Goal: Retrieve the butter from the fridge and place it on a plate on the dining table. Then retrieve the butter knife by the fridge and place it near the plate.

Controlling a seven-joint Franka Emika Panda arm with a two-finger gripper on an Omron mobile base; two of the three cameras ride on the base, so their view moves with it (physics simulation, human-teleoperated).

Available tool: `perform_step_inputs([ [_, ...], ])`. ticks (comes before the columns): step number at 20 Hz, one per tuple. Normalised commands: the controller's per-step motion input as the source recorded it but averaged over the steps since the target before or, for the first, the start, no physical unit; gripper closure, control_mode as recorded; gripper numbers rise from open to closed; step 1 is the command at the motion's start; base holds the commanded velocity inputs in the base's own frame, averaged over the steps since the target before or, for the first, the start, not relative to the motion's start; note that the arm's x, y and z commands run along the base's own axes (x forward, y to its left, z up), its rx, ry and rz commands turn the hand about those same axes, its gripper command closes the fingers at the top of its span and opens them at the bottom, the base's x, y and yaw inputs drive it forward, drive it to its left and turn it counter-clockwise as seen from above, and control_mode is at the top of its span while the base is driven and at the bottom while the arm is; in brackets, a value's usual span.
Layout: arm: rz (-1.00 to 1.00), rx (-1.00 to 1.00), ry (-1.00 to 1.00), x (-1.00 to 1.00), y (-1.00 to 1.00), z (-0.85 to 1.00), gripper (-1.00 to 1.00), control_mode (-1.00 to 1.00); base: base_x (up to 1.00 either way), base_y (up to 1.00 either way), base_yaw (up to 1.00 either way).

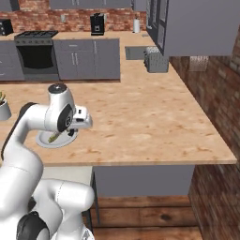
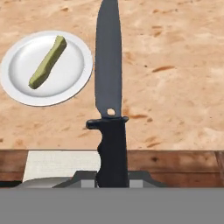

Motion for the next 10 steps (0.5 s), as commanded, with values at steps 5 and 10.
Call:
perform_step_inputs([
  [5,0.0,-0.01,0.03,0.48,0.0,-0.54,1.0,-1.0,0.0,0.0,0.0],
  [10,0.0,-0.02,0.12,0.5,0.04,-0.41,1.0,-1.0,0.0,0.0,0.0],
])
